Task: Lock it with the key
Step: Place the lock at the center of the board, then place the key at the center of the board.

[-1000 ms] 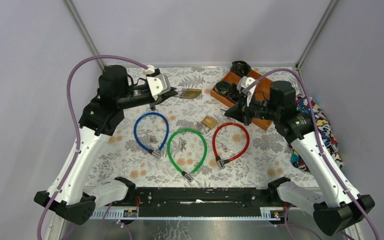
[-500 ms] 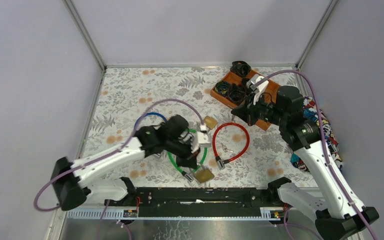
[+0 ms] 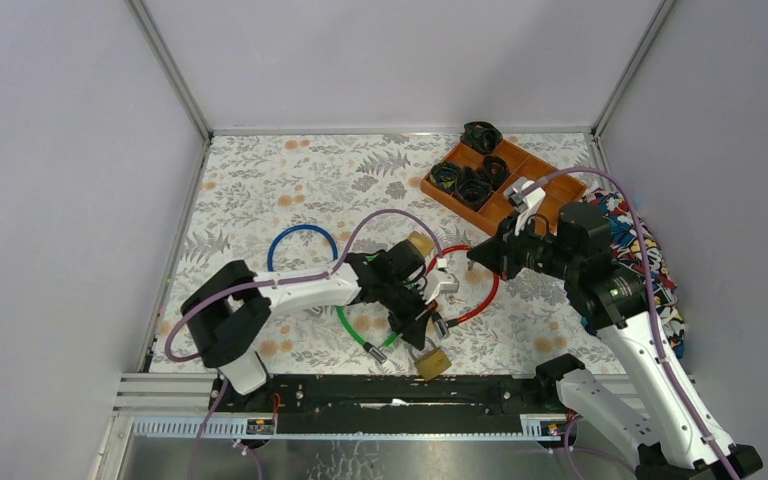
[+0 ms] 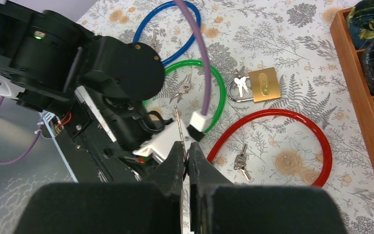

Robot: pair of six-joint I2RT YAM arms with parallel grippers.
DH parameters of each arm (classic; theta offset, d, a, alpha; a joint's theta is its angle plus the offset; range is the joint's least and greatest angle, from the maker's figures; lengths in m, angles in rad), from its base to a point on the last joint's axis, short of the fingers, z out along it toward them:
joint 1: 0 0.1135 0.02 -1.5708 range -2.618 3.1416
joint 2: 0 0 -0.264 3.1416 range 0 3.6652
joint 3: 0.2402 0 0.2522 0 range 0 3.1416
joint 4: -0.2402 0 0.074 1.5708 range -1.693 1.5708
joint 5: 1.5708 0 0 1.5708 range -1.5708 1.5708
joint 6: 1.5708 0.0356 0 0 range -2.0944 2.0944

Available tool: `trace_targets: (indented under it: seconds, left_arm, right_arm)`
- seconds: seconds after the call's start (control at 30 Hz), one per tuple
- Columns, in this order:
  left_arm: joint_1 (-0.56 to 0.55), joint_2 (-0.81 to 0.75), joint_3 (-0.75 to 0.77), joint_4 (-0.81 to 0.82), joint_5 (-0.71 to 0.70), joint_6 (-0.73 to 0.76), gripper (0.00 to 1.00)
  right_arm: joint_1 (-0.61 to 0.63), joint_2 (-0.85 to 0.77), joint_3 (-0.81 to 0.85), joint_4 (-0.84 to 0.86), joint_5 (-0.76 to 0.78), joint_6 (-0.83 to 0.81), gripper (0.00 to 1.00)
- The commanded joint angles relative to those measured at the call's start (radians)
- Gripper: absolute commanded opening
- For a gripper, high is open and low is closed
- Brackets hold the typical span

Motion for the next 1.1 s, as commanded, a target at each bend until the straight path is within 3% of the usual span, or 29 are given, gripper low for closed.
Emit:
trace_targets:
  seconds: [0.0, 0.1, 0.17, 0.23, 0.27, 0.3, 0.47, 0.57, 0.63, 0.7, 0.8, 0.9, 1.07]
  left_arm:
    - [0.004, 0.046, 0.079, 0.128, 0.068, -0.062, 0.00]
    - [0.004, 0.055, 0.092, 0.108, 0.029, -0.031, 0.03]
    - [0.004, 0.044, 0.081, 0.093, 0.005, -0.011, 0.42]
    - [0.005, 0.028, 0.069, 0.081, -0.025, 0.008, 0.68]
    - [0.006, 0.017, 0.065, 0.075, -0.046, 0.017, 0.86]
    - [0.009, 0.004, 0.064, 0.072, -0.053, 0.028, 0.97]
    - [0.064, -0.105, 0.071, 0.028, -0.107, 0.091, 0.99]
    - [0.151, -0.236, 0.049, 0.067, -0.146, 0.103, 0.99]
    - [0.275, -0.364, 0.011, 0.154, -0.206, 0.055, 0.98]
    - [0.390, -0.464, -0.035, 0.232, -0.313, -0.019, 0.98]
    - [0.521, -0.595, -0.123, 0.272, -0.507, -0.043, 0.99]
    - [0.622, -0.725, -0.238, 0.295, -0.622, -0.042, 0.99]
    - [0.706, -0.905, -0.360, 0.268, -0.623, -0.046, 0.99]
  right_arm:
    - [-0.003, -0.031, 0.002, 0.004, -0.037, 0.028, 0.00]
    - [-0.003, -0.034, 0.002, -0.003, -0.037, 0.024, 0.00]
    - [-0.003, -0.030, 0.001, -0.008, -0.034, 0.022, 0.00]
    - [-0.003, -0.022, -0.003, -0.014, -0.029, 0.024, 0.00]
    - [-0.003, -0.017, -0.007, -0.018, -0.025, 0.027, 0.00]
    - [-0.003, -0.012, -0.012, -0.023, -0.022, 0.032, 0.00]
    - [-0.001, 0.001, -0.055, -0.030, -0.013, 0.101, 0.00]
    - [0.030, -0.003, -0.156, 0.047, -0.027, 0.227, 0.00]
    - [0.123, -0.006, -0.253, 0.136, 0.025, 0.326, 0.00]
    - [0.331, 0.009, -0.325, 0.217, 0.176, 0.396, 0.00]
    - [0.548, 0.115, -0.391, 0.334, 0.359, 0.439, 0.00]
    - [0.611, 0.260, -0.411, 0.414, 0.412, 0.436, 0.00]
    - [0.618, 0.370, -0.388, 0.454, 0.447, 0.403, 0.00]
